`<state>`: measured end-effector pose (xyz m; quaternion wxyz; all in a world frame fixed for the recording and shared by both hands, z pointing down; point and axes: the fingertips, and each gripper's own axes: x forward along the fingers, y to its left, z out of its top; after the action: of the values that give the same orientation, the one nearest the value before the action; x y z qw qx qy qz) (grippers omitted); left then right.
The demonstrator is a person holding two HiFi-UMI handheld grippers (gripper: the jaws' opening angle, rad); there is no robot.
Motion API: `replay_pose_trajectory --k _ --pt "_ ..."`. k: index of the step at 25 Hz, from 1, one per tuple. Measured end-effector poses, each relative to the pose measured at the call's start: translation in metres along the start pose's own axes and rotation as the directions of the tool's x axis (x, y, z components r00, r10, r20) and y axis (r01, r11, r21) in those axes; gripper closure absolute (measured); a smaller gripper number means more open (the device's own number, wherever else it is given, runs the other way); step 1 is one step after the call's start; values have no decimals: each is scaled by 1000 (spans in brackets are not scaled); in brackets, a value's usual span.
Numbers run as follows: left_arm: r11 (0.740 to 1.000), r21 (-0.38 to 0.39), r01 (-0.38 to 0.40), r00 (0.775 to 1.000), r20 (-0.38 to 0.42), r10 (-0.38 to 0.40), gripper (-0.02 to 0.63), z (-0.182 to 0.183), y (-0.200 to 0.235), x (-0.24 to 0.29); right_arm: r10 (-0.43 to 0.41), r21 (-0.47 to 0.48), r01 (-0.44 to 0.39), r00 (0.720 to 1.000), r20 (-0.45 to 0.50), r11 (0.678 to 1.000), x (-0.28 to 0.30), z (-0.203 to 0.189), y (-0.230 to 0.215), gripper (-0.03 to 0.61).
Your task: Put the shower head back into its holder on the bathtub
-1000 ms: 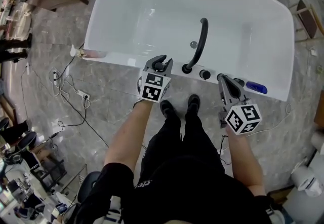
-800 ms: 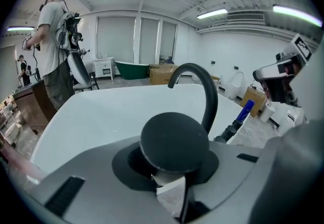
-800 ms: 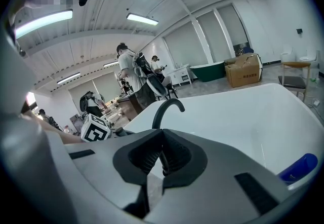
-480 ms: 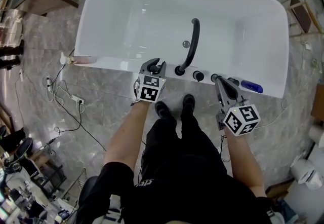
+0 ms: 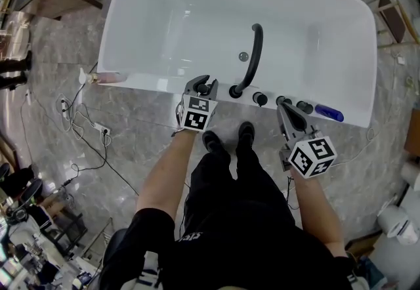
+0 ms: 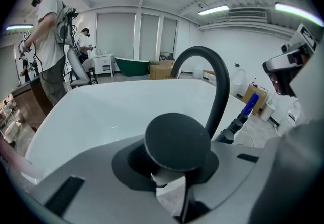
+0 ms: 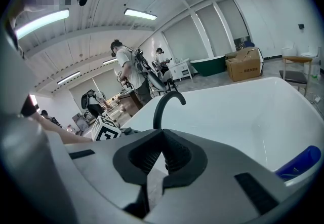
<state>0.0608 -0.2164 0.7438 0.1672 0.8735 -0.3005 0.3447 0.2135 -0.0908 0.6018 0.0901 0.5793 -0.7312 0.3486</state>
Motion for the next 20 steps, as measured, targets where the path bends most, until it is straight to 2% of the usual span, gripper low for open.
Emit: replay_pose_trajectory --k 7,10,14,20 --pt "999 4 46 997 -54 -46 488 -11 -7 3 14 -11 -14 1000 -10 1000 3 0 13 563" --pt "999 0 48 998 -46 -48 479 -10 -9 -1 26 -24 -26 1000 -14 999 4 2 19 563" --pt "998 -15 54 998 -22 -54 404 1 -13 -13 39 -45 -39 999 -11 998 -4 12 27 563" --pt "999 -42 16 1000 13 -16 385 26 -15 -59 62 -103 -61 998 6 993 -13 34 42 563"
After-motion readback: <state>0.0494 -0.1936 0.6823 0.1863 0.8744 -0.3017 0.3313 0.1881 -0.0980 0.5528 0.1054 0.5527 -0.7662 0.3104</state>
